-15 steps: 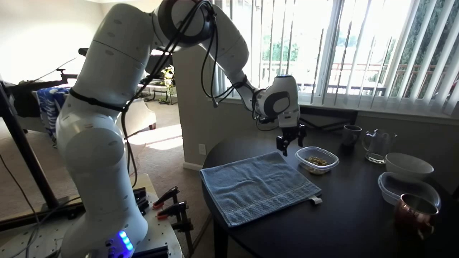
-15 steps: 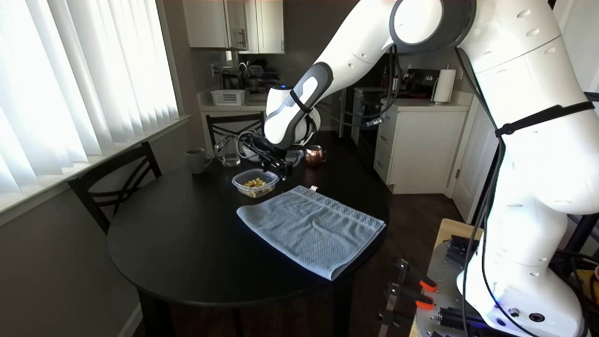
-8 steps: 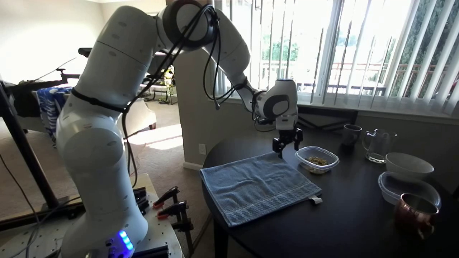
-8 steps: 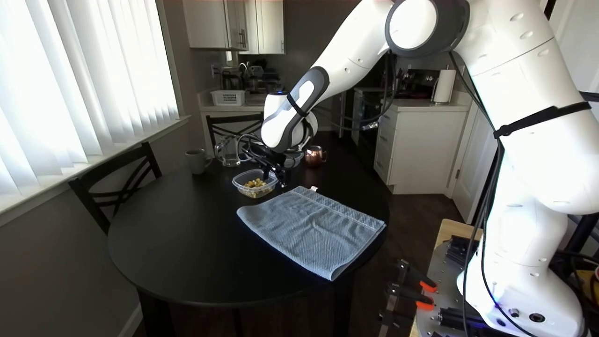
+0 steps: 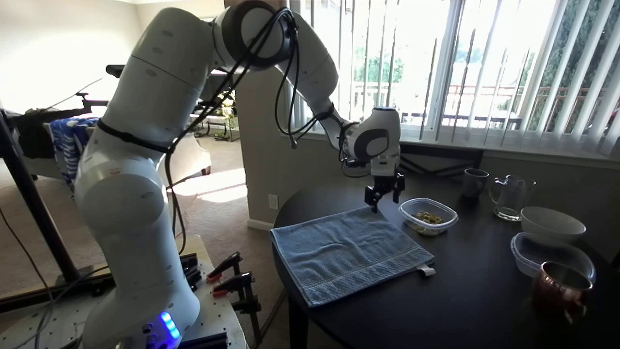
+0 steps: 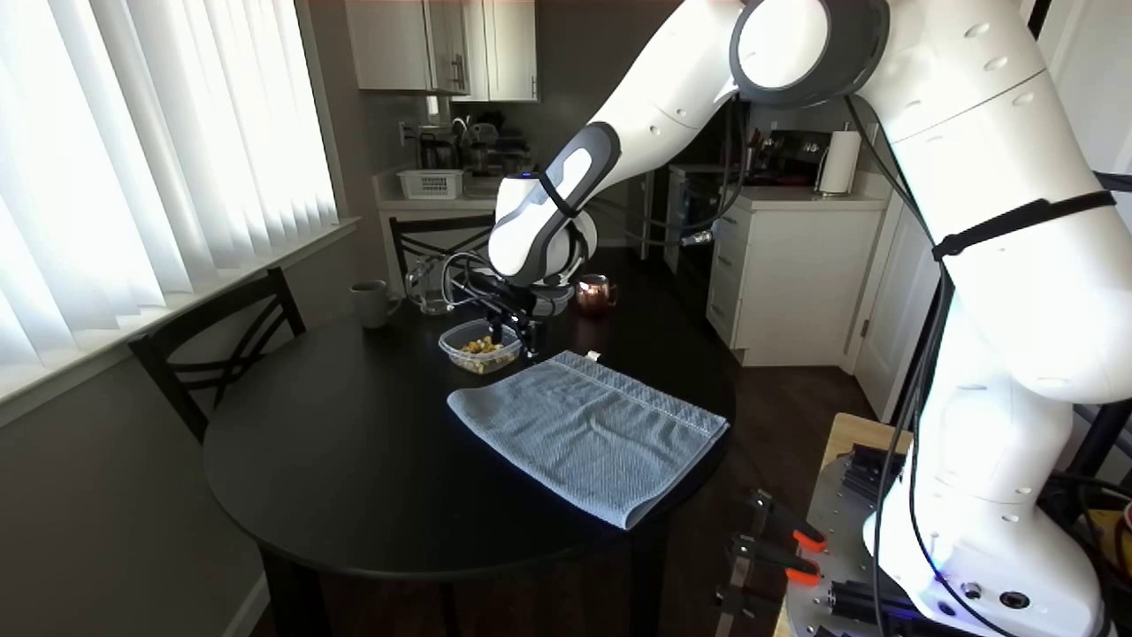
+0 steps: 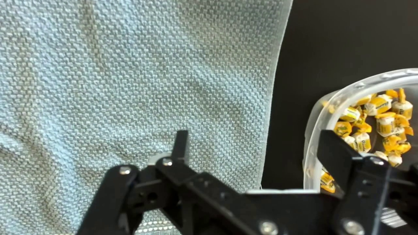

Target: Pour the continents of the lunchbox onto the blue towel

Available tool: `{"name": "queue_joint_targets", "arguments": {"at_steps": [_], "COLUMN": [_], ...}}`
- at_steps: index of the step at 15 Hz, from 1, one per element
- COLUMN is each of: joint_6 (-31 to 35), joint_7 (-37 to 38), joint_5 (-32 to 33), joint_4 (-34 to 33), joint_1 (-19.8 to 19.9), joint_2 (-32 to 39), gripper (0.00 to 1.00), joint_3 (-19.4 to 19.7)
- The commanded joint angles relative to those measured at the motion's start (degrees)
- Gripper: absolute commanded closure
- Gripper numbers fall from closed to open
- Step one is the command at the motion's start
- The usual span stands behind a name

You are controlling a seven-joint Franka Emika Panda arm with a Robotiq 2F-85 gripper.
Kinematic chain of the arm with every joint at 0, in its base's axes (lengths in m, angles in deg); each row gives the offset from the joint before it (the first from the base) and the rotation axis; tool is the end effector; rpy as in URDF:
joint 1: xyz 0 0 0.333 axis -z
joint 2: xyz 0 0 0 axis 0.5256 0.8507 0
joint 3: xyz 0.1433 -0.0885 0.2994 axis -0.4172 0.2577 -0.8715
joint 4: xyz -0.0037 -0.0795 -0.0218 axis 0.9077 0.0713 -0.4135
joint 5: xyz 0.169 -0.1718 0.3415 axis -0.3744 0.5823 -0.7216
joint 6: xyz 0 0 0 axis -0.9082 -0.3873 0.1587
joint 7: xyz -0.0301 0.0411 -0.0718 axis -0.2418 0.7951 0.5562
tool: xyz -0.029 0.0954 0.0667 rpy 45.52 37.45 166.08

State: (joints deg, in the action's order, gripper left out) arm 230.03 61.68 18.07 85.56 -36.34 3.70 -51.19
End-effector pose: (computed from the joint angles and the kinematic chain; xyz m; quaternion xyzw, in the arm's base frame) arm 0.6926 -0.0160 0.2168 -0.6515 0.7539 -0.0597 0.0596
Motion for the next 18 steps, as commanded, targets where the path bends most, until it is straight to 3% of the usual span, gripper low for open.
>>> {"name": "queue_joint_targets", "arguments": {"at_steps": [1,9,18], "joint_6": [-0.2,-4.9,-13.3], "joint_7": [-0.3,4.0,5.5], "joint_5": [-0.4,-1.2,-1.1], "joint_4": [-0.1,-8.7,-23.9], "joint_1": [-0.3,0.9,1.9], "joint_2": [0.0,5.0,15.4], "gripper": [0.0,0.0,0.01], "joint_3": [0.4,2.5,2.2]}}
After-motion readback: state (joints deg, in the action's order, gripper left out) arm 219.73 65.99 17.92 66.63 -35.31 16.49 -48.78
